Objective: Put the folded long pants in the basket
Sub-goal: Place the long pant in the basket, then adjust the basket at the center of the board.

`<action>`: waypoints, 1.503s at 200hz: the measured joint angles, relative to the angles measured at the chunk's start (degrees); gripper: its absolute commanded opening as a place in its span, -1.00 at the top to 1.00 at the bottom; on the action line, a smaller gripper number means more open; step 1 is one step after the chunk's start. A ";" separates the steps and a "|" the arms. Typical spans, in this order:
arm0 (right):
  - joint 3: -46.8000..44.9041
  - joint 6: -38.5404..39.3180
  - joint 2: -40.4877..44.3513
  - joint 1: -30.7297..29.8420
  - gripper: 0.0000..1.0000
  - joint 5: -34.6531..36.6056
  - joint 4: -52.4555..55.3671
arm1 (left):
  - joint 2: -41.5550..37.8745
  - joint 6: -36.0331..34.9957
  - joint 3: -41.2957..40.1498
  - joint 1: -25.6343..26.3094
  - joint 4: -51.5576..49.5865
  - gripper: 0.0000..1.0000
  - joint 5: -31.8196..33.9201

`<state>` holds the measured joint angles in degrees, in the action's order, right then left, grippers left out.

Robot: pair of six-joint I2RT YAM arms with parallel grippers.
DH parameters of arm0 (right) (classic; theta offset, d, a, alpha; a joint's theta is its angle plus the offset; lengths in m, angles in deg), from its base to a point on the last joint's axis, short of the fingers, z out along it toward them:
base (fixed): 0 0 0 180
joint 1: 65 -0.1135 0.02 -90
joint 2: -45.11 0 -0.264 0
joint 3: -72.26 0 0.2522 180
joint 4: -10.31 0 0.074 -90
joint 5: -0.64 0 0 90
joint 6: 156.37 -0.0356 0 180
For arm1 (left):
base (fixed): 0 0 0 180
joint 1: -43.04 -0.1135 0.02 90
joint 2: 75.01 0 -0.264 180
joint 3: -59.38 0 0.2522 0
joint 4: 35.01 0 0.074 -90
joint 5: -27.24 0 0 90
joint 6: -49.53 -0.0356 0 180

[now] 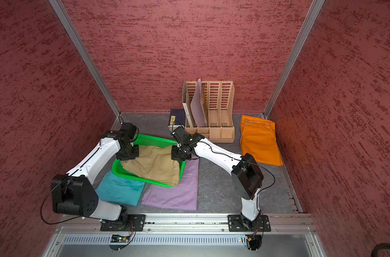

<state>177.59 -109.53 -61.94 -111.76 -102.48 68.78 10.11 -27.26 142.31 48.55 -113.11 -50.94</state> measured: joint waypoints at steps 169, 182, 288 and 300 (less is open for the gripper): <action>-2.93 1.33 -1.79 -4.07 1.00 9.31 -4.22 | 3.41 -1.42 -0.09 -1.51 5.16 0.95 0.09; -3.04 1.33 -2.86 -4.13 1.00 9.90 -4.28 | 3.30 -1.18 -0.07 -1.64 5.20 0.67 0.44; -3.58 1.62 -2.67 -4.31 0.27 12.33 -3.87 | -0.24 0.92 10.10 -1.84 -1.03 -0.46 7.78; -3.65 2.10 -1.57 -4.31 0.05 12.37 -3.87 | -1.77 0.92 11.30 -1.66 -1.42 -0.43 7.52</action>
<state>173.94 -107.43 -63.51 -116.07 -90.11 64.91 8.34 -26.34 153.61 46.89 -114.53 -43.42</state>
